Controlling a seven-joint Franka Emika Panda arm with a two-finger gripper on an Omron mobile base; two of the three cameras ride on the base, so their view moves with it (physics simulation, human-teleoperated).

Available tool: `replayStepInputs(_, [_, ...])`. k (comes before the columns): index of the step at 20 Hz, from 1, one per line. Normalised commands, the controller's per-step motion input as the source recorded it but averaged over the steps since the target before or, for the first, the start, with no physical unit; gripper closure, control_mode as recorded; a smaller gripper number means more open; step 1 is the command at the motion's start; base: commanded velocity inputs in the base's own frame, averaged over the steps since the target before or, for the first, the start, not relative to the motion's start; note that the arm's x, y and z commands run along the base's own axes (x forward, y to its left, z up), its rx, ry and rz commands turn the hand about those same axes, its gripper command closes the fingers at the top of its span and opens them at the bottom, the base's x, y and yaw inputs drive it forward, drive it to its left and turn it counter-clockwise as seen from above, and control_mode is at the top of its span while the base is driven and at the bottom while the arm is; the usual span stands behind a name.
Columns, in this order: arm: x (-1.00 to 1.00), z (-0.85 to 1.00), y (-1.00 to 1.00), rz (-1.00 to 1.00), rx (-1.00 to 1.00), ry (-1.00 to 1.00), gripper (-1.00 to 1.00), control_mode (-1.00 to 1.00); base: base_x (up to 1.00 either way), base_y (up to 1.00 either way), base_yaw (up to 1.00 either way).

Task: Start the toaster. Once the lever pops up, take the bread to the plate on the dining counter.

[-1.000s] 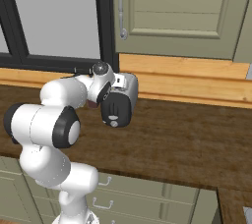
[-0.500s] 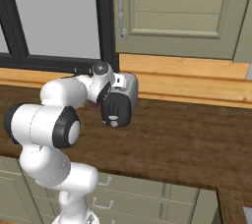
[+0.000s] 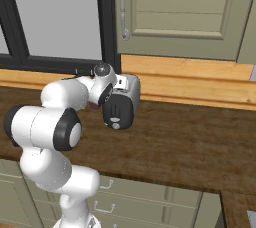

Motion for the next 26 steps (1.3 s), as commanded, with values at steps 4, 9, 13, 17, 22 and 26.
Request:
replayStepInputs(4, [0.0, 0.0, 0.0, 0.0, 0.0, 0.0, -1.0, -1.0, 0.0, 0.0, 0.0])
replayStepInputs(9, [0.0, 0.0, 0.0, 0.0, 0.0, 0.0, -1.0, -1.0, 0.0, 0.0, 0.0])
replayStepInputs(13, [0.0, 0.0, 0.0, 0.0, 0.0, 0.0, -1.0, -1.0, 0.0, 0.0, 0.0])
replayStepInputs(17, [0.0, 0.0, 0.0, 0.0, 0.0, 0.0, -1.0, -1.0, 0.0, 0.0, 0.0])
replayStepInputs(22, [0.0, 0.0, 0.0, 0.0, 0.0, 0.0, -1.0, -1.0, 0.0, 0.0, 0.0])
replayStepInputs(26, [0.0, 0.0, 0.0, 0.0, 0.0, 0.0, -1.0, -1.0, 0.0, 0.0, 0.0])
